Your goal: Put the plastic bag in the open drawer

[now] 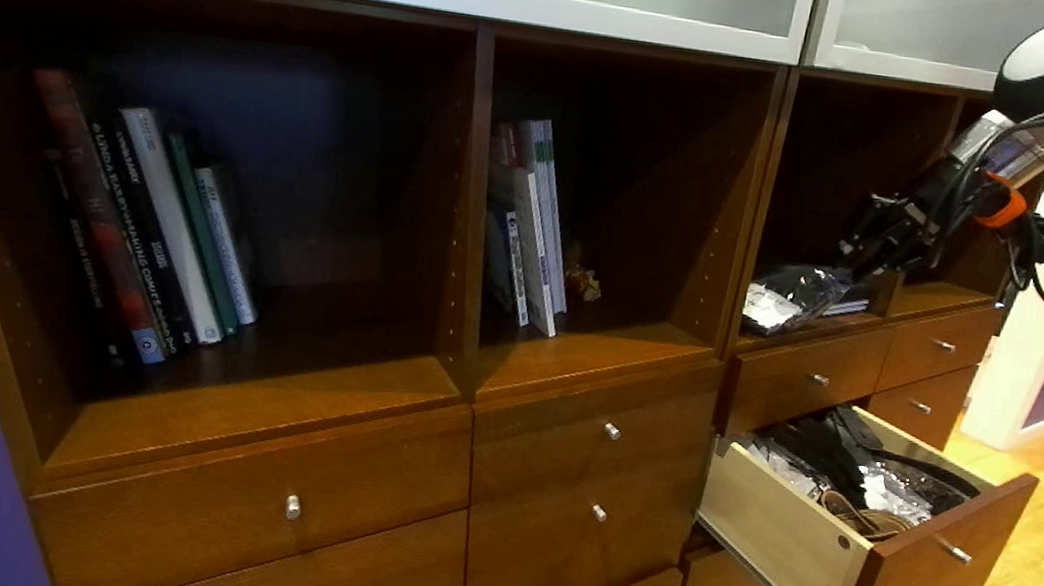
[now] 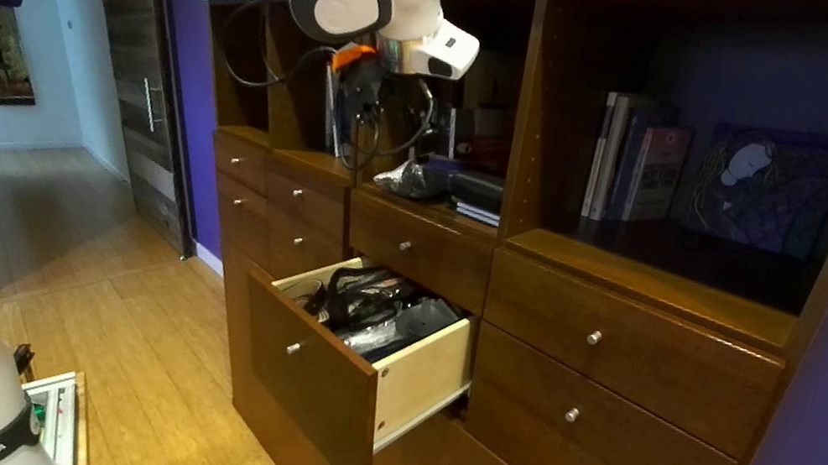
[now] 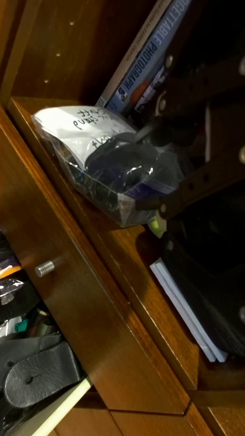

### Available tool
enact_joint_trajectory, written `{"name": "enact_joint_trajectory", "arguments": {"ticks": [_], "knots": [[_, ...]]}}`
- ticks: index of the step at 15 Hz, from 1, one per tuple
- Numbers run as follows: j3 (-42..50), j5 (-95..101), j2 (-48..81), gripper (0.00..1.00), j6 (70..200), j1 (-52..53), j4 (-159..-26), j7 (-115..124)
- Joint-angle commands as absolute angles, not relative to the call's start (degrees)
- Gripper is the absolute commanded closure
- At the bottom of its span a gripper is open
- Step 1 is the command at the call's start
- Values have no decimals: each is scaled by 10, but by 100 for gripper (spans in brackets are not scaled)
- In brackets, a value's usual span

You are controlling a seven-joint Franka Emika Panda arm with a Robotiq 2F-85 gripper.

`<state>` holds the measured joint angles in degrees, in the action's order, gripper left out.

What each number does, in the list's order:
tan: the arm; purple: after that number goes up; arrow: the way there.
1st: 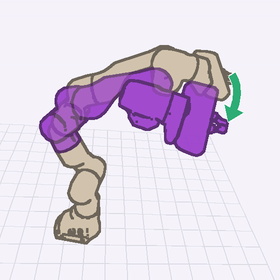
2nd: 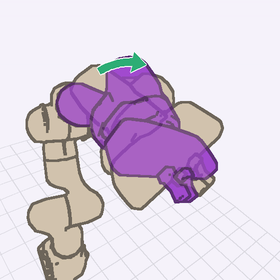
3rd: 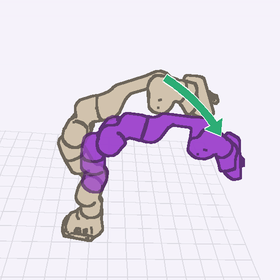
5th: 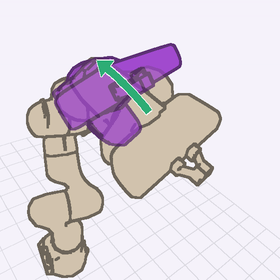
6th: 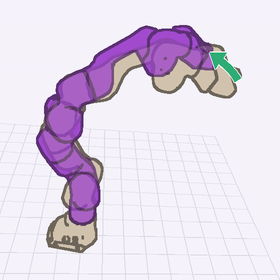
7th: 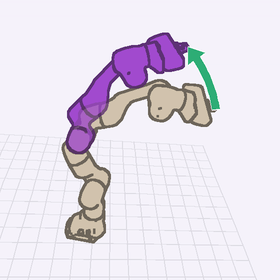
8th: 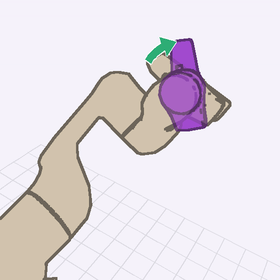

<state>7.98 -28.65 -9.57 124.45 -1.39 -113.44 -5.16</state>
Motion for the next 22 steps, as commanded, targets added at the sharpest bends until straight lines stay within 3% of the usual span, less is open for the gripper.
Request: {"name": "enact_joint_trajectory", "arguments": {"ticks": [1,3,7,9,13,22], "knots": [[72,-285,-87,78,1257,-20,-1130,-30],[71,-283,-84,79,1258,-20,-1132,-26],[72,-277,-76,63,1263,-23,-1136,-18],[72,-278,-73,70,1264,-25,-1137,-18],[76,-282,-69,97,1262,-31,-1137,-18],[79,-289,-107,99,1217,-32,-1139,-66]]}}
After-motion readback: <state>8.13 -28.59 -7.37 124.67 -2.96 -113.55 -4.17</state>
